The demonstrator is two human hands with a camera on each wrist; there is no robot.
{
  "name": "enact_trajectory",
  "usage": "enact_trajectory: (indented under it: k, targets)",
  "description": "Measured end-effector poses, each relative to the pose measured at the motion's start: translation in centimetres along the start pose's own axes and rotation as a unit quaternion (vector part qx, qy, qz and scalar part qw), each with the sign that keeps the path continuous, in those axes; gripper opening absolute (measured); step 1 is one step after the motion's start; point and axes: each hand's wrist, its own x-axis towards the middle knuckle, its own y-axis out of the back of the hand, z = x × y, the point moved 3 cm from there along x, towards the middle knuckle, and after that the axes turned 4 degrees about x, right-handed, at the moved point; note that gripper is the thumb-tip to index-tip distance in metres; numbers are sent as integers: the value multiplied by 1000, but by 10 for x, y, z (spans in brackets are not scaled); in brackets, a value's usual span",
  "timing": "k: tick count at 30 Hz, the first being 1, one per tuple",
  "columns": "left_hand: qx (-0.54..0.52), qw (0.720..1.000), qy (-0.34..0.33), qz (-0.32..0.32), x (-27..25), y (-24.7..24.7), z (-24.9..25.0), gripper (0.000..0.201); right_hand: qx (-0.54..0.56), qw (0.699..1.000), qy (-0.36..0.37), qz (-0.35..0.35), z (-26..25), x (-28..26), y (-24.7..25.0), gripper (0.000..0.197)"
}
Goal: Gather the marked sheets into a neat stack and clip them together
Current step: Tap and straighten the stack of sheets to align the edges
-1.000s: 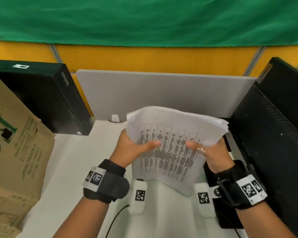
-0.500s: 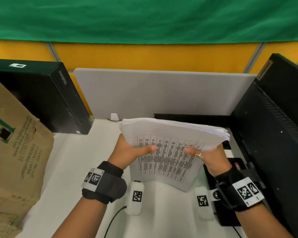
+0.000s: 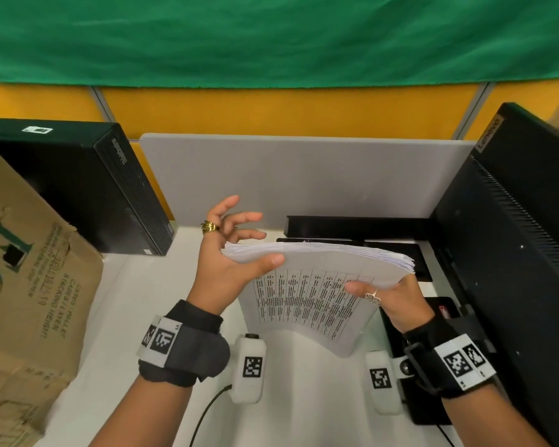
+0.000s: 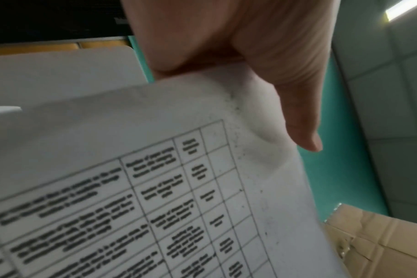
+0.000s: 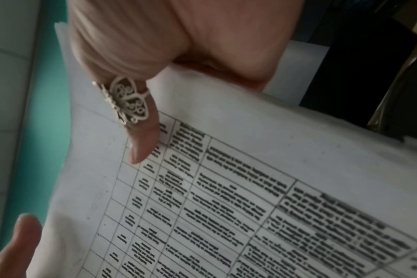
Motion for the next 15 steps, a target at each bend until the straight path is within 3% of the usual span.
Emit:
enact_trajectory:
  k: [3, 6, 10, 15]
  targets:
    - [33, 999, -13, 6, 0, -5, 4, 89, 0, 1000, 8, 16, 0, 0, 0, 74]
    - [65, 994, -50, 70, -6, 1, 3, 71, 1, 999, -5, 39, 4, -1, 3, 91]
    - [123, 968, -114, 187, -36, 11, -4, 47, 1, 998, -13, 55, 6, -3, 4, 92]
    - [142, 956, -100, 237, -60, 14, -15, 23, 5, 998, -9, 57, 5, -3, 3, 94]
